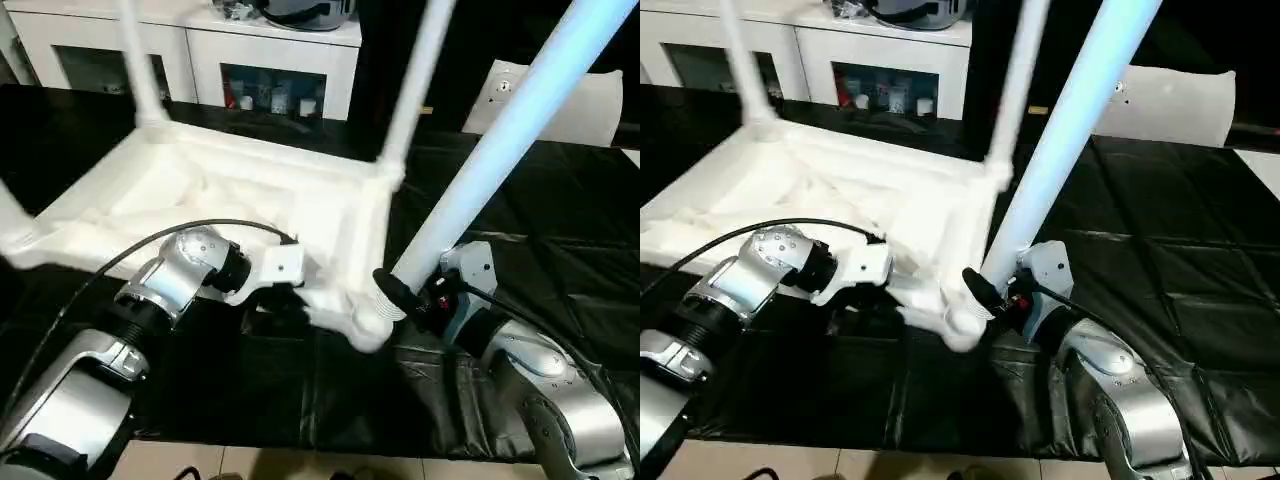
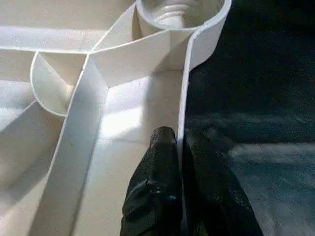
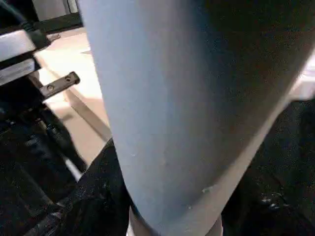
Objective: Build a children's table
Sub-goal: Rotate table base, then insert table leg to table base
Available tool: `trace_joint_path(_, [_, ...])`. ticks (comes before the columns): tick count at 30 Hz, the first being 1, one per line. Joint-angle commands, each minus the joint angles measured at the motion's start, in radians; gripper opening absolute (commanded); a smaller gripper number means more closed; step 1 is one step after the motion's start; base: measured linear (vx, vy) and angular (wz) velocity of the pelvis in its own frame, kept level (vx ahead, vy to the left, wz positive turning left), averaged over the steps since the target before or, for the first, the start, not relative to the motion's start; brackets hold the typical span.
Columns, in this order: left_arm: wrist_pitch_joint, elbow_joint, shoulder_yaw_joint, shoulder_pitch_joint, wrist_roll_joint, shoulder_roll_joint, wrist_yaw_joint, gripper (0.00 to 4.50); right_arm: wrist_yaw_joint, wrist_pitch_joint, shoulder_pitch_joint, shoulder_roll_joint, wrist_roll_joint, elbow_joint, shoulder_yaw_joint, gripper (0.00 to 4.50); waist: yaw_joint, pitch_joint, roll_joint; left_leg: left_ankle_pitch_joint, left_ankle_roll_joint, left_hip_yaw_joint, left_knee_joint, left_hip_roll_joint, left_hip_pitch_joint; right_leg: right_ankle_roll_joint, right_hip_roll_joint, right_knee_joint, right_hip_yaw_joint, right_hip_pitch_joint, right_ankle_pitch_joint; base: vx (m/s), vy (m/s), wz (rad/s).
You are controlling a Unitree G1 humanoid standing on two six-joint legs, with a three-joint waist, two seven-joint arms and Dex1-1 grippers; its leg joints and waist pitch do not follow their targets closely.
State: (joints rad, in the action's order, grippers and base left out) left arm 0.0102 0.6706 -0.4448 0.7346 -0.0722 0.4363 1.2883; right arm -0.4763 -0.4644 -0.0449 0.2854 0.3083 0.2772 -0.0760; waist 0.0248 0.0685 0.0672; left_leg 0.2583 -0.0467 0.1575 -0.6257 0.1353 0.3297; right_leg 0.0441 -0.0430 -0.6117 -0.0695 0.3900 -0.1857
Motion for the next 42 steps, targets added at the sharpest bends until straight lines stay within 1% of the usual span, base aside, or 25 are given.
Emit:
trace_joint_path(1, [0.074, 0.003, 0.077, -0.036, 0.026, -0.005, -0.127, 0.00, 0.002, 0.015, -0.020, -0.001, 0.001, -0.008, 0.014, 1.92, 0.011, -0.061, 0.005, 0.004, 0.037, -0.036, 0.083, 0.100, 0.012, 0.177, -0.138, 0.073, 0.076, -0.059, -0.252, 0.000, 0.000, 0.00])
trace_joint_path(3, [0.123, -0.024, 0.103, -0.064, 0.034, -0.016, -0.181, 0.00, 0.002, 0.016, -0.026, -0.003, 0.000, -0.013, 0.012, 1.92, 0.008, -0.063, 0.005, -0.006, 0.041, -0.036, 0.082, 0.101, 0.015, 0.184, -0.138, 0.070, 0.074, -0.060, -0.234, 0.000, 0.000, 0.00])
trace_joint_path(4, [0.157, -0.044, 0.113, -0.077, 0.034, -0.021, -0.202, 0.00, 0.003, 0.017, -0.029, -0.004, -0.001, -0.016, 0.011, 1.92, 0.005, -0.063, 0.007, -0.014, 0.048, -0.036, 0.081, 0.100, 0.015, 0.187, -0.136, 0.068, 0.075, -0.059, -0.222, 0.000, 0.000, 0.00])
trace_joint_path(5, [0.179, -0.057, 0.120, -0.085, 0.033, -0.025, -0.216, 0.00, 0.003, 0.018, -0.031, -0.005, -0.001, -0.017, 0.010, 1.92, 0.005, -0.064, 0.005, -0.015, 0.048, -0.036, 0.081, 0.101, 0.015, 0.193, -0.137, 0.065, 0.074, -0.060, -0.214, 0.000, 0.000, 0.00])
trace_joint_path(6, [0.207, -0.083, 0.131, -0.104, 0.031, -0.033, -0.249, 0.00, 0.004, 0.018, -0.034, -0.006, -0.001, -0.018, 0.010, 1.92, 0.001, -0.064, 0.008, -0.015, 0.057, -0.034, 0.079, 0.098, 0.017, 0.192, -0.136, 0.069, 0.075, -0.061, -0.215, 0.000, 0.000, 0.00])
trace_joint_path(7, [0.223, -0.101, 0.138, -0.116, 0.034, -0.038, -0.263, 0.00, 0.004, 0.018, -0.036, -0.007, -0.002, -0.019, 0.010, 1.92, 0.000, -0.064, 0.007, -0.017, 0.057, -0.034, 0.079, 0.099, 0.016, 0.195, -0.137, 0.067, 0.075, -0.061, -0.214, 0.000, 0.000, 0.00])
trace_joint_path(10, [0.281, -0.189, 0.162, -0.163, 0.048, -0.060, -0.300, 0.00, 0.005, 0.019, -0.041, -0.007, -0.003, -0.026, 0.012, 1.92, -0.002, -0.062, 0.006, -0.005, 0.064, -0.033, 0.079, 0.099, 0.014, 0.198, -0.135, 0.073, 0.074, -0.057, -0.231, 0.000, 0.000, 0.00])
trace_joint_path(12, [0.263, -0.232, 0.156, -0.187, 0.052, -0.062, -0.287, 0.00, 0.007, 0.021, -0.046, -0.007, -0.006, -0.033, 0.012, 1.92, -0.002, -0.061, 0.008, -0.004, 0.073, -0.034, 0.080, 0.098, 0.014, 0.192, -0.132, 0.074, 0.074, -0.056, -0.240, 0.000, 0.000, 0.00])
trace_joint_path(14, [0.253, -0.255, 0.149, -0.201, 0.056, -0.060, -0.273, 0.00, 0.008, 0.020, -0.047, -0.008, -0.007, -0.034, 0.012, 1.92, -0.001, -0.061, 0.007, 0.000, 0.073, -0.034, 0.080, 0.099, 0.015, 0.186, -0.132, 0.075, 0.074, -0.056, -0.249, 0.000, 0.000, 0.00])
trace_joint_path(15, [0.214, -0.278, 0.132, -0.218, 0.054, -0.050, -0.251, 0.00, 0.011, 0.020, -0.052, -0.010, -0.008, -0.039, 0.014, 1.92, -0.001, -0.060, 0.007, 0.008, 0.073, -0.034, 0.081, 0.099, 0.012, 0.179, -0.132, 0.077, 0.074, -0.053, -0.262, 0.000, 0.000, 0.00])
trace_joint_path(16, [0.192, -0.288, 0.123, -0.227, 0.053, -0.043, -0.239, 0.00, 0.013, 0.020, -0.054, -0.011, -0.009, -0.041, 0.016, 1.92, -0.002, -0.060, 0.008, 0.008, 0.074, -0.033, 0.082, 0.097, 0.014, 0.175, -0.130, 0.078, 0.075, -0.053, -0.268, 0.000, 0.000, 0.00])
trace_joint_path(18, [0.153, -0.305, 0.107, -0.245, 0.046, -0.028, -0.218, 0.00, 0.021, 0.019, -0.062, -0.014, -0.009, -0.050, 0.022, 1.92, 0.000, -0.059, 0.007, 0.021, 0.071, -0.033, 0.083, 0.097, 0.011, 0.166, -0.131, 0.081, 0.075, -0.050, -0.290, 0.000, 0.000, 0.00])
trace_joint_path(21, [0.156, -0.320, 0.103, -0.254, 0.033, -0.017, -0.223, 0.00, 0.023, 0.020, -0.070, -0.014, -0.010, -0.059, 0.025, 1.92, 0.006, -0.059, 0.007, 0.026, 0.063, -0.032, 0.084, 0.098, 0.010, 0.157, -0.129, 0.080, 0.075, -0.049, -0.298, 0.000, 0.000, 0.00])
trace_joint_path(23, [0.186, -0.333, 0.090, -0.261, 0.017, 0.004, -0.210, 0.00, 0.021, 0.024, -0.082, -0.014, -0.012, -0.072, 0.024, 1.92, 0.009, -0.059, 0.008, 0.022, 0.059, -0.033, 0.086, 0.099, 0.009, 0.154, -0.130, 0.078, 0.074, -0.048, -0.296, 0.000, 0.000, 0.00])
trace_joint_path(29, [0.179, -0.288, 0.111, -0.240, 0.024, -0.011, -0.244, 0.00, 0.025, 0.024, -0.099, -0.021, -0.010, -0.088, 0.022, 1.92, 0.012, -0.060, 0.007, 0.013, 0.054, -0.031, 0.085, 0.097, 0.011, 0.157, -0.130, 0.076, 0.075, -0.049, -0.270, 0.000, 0.000, 0.00])
trace_joint_path(31, [0.176, -0.273, 0.119, -0.234, 0.032, -0.017, -0.248, 0.00, 0.021, 0.022, -0.106, -0.023, -0.008, -0.094, 0.017, 1.92, 0.013, -0.059, 0.006, 0.032, 0.050, -0.031, 0.086, 0.096, 0.010, 0.151, -0.130, 0.081, 0.075, -0.049, -0.299, 0.000, 0.000, 0.00])
trace_joint_path(32, [0.182, -0.270, 0.121, -0.232, 0.036, -0.020, -0.249, 0.00, 0.014, 0.017, -0.115, -0.022, -0.007, -0.102, 0.011, 1.92, 0.013, -0.059, 0.003, 0.036, 0.047, -0.032, 0.086, 0.096, 0.010, 0.149, -0.130, 0.081, 0.075, -0.049, -0.306, 0.000, 0.000, 0.00])
trace_joint_path(33, [0.188, -0.263, 0.124, -0.228, 0.046, -0.024, -0.236, 0.00, 0.007, 0.006, -0.136, -0.025, -0.004, -0.121, 0.005, 1.92, 0.011, -0.057, 0.002, 0.053, 0.042, -0.033, 0.088, 0.096, 0.010, 0.146, -0.131, 0.085, 0.074, -0.048, -0.331, 0.000, 0.000, 0.00])
trace_joint_path(34, [0.188, -0.263, 0.124, -0.228, 0.046, -0.024, -0.236, 0.00, 0.007, 0.006, -0.136, -0.025, -0.004, -0.121, 0.005, 1.92, 0.010, -0.057, 0.004, 0.062, 0.040, -0.033, 0.088, 0.095, 0.009, 0.144, -0.129, 0.086, 0.074, -0.048, -0.347, 0.000, 0.000, 0.00])
trace_joint_path(35, [0.195, -0.252, 0.120, -0.224, 0.050, -0.023, -0.216, 0.00, 0.004, 0.000, -0.161, -0.030, -0.004, -0.145, 0.001, 1.92, 0.011, -0.056, 0.004, 0.076, 0.035, -0.031, 0.087, 0.095, 0.006, 0.134, -0.130, 0.092, 0.075, -0.045, -0.386, 0.000, 0.000, 0.00])
trace_joint_path(36, [0.203, -0.244, 0.117, -0.218, 0.049, -0.020, -0.208, 0.00, 0.001, -0.006, -0.178, -0.029, -0.009, -0.162, -0.005, 1.92, 0.010, -0.057, 0.002, 0.072, 0.034, -0.033, 0.088, 0.094, 0.009, 0.132, -0.130, 0.092, 0.075, -0.047, -0.387, 0.000, 0.000, 0.00])
trace_joint_path(37, [0.203, -0.244, 0.117, -0.218, 0.049, -0.020, -0.208, 0.00, 0.001, -0.006, -0.178, -0.029, -0.009, -0.162, -0.005, 1.92, 0.011, -0.058, 0.003, 0.065, 0.033, -0.033, 0.088, 0.094, 0.009, 0.128, -0.129, 0.091, 0.074, -0.046, -0.380, 0.000, 0.000, 0.00])
trace_joint_path(40, [0.203, -0.228, 0.112, -0.204, 0.036, -0.015, -0.208, 0.00, -0.014, -0.018, -0.210, -0.030, -0.010, -0.194, -0.018, 1.92, 0.011, -0.061, 0.003, 0.044, 0.036, -0.033, 0.087, 0.096, 0.009, 0.144, -0.128, 0.084, 0.075, -0.047, -0.326, 0.000, 0.000, 0.00])
trace_joint_path(41, [0.196, -0.225, 0.107, -0.199, 0.032, -0.010, -0.201, 0.00, -0.019, -0.024, -0.223, -0.033, -0.010, -0.211, -0.023, 1.92, 0.011, -0.061, 0.001, 0.037, 0.038, -0.032, 0.086, 0.098, 0.009, 0.154, -0.129, 0.081, 0.076, -0.048, -0.297, 0.000, 0.000, 0.00])
trace_joint_path(42, [0.178, -0.213, 0.104, -0.191, 0.027, -0.006, -0.195, 0.00, -0.037, -0.023, -0.243, -0.037, -0.011, -0.242, -0.036, 1.92, 0.009, -0.063, 0.002, 0.032, 0.042, -0.031, 0.085, 0.095, 0.011, 0.168, -0.129, 0.079, 0.075, -0.050, -0.279, 0.000, 0.000, 0.00])
